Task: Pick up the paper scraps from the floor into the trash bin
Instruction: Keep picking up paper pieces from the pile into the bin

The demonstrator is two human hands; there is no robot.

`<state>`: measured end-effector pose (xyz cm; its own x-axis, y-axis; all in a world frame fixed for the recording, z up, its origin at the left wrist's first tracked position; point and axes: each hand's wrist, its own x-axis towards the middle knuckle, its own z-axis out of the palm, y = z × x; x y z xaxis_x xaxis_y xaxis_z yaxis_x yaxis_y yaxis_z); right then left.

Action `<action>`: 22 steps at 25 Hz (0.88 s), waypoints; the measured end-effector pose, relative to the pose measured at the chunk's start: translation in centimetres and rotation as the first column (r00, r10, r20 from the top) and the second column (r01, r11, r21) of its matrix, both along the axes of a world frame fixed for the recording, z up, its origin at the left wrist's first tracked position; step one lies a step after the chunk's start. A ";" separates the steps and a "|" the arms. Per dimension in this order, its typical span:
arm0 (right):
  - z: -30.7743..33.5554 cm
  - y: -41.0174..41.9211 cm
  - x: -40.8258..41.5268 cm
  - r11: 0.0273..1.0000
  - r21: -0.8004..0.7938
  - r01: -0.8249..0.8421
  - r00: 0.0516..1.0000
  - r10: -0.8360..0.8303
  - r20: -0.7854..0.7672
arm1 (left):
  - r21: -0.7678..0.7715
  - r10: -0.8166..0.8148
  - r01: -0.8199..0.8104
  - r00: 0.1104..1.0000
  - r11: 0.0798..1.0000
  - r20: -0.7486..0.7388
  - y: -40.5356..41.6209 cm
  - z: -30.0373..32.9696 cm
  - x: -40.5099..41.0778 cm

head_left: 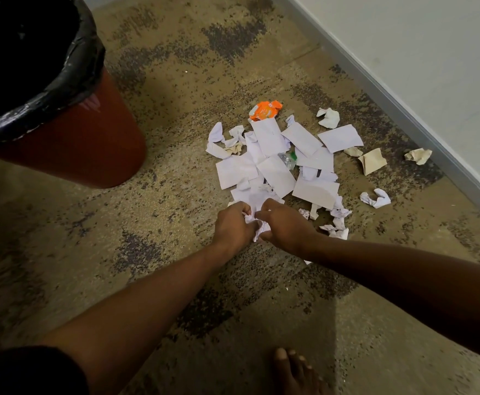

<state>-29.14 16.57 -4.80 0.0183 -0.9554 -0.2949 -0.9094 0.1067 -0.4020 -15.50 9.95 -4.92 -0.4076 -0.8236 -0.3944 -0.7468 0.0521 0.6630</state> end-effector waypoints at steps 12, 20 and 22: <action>4.2 -1.1 -0.7 0.984 -0.122 0.129 0.981 -0.109 0.163 | 0.180 0.178 -0.141 0.962 0.974 -0.207 -1.2 4.1 -0.3; 11.2 -3.7 -0.8 0.950 -0.296 0.097 0.995 -0.091 0.034 | 0.178 0.195 -0.136 0.904 0.975 -0.380 -3.6 11.4 0.2; 13.5 -4.8 -0.6 0.927 -0.367 0.079 0.997 -0.080 0.011 | 0.089 0.167 -0.142 0.882 0.986 -0.441 -4.5 13.7 0.5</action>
<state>-29.69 11.73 8.74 -0.0626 -0.9951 0.0766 -0.9059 0.0244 -0.4227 -15.04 5.42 8.77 -0.4199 -0.8737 -0.2455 -0.3678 -0.0834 0.9262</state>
